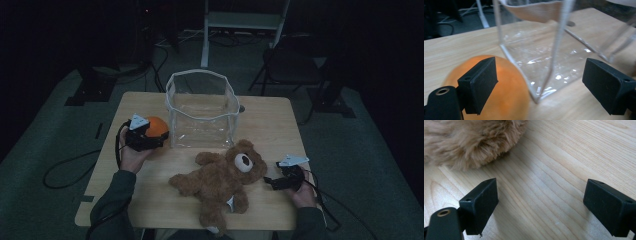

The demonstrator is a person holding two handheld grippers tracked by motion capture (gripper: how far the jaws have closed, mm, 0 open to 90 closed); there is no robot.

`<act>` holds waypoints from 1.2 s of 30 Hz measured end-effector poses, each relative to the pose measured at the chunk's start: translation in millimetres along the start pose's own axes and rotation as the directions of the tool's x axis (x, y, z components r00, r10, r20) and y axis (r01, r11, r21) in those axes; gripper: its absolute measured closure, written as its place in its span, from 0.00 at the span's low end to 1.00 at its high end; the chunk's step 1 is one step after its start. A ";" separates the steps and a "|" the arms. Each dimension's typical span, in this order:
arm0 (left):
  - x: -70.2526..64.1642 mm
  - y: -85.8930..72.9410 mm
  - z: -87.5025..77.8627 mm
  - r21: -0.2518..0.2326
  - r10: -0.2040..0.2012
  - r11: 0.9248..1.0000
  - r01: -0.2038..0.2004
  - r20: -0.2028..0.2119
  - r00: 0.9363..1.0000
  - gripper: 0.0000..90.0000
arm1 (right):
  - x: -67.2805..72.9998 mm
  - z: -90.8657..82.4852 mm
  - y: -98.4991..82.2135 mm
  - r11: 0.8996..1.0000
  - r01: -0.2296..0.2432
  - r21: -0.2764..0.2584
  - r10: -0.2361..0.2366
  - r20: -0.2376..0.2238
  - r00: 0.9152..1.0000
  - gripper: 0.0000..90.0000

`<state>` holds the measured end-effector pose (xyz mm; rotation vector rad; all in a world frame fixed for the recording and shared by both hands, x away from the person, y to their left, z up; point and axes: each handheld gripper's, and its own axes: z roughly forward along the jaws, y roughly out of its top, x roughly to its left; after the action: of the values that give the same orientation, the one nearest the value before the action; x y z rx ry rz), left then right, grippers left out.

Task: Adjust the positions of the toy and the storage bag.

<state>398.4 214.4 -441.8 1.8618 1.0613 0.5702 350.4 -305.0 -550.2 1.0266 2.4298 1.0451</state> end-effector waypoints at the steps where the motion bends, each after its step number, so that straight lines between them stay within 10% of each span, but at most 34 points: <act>1: -3.0 0.2 0.0 0.004 0.007 1.000 -0.007 0.020 1.000 0.17 | 0.0 0.0 0.0 1.000 0.000 0.000 0.000 0.000 1.000 0.13; 8: -33.6 3.5 -3.6 -0.002 0.058 0.998 -0.058 0.129 0.990 0.24 | 0.1 0.0 0.0 1.000 -0.001 0.000 0.001 0.000 1.000 0.13; 27: -116.9 12.2 -1.9 0.024 0.128 0.989 -0.144 0.330 0.935 0.18 | 0.0 0.0 0.0 1.000 0.000 -0.001 0.000 0.000 1.000 0.13; 36: -172.4 5.7 16.1 0.071 0.222 0.957 -0.282 0.447 0.866 0.16 | 0.0 0.0 0.0 1.000 -0.001 0.000 0.001 0.000 1.000 0.13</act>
<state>321.7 59.0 -438.7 2.1351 0.5720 0.2076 350.4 -305.0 -550.1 1.0272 2.4298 1.0455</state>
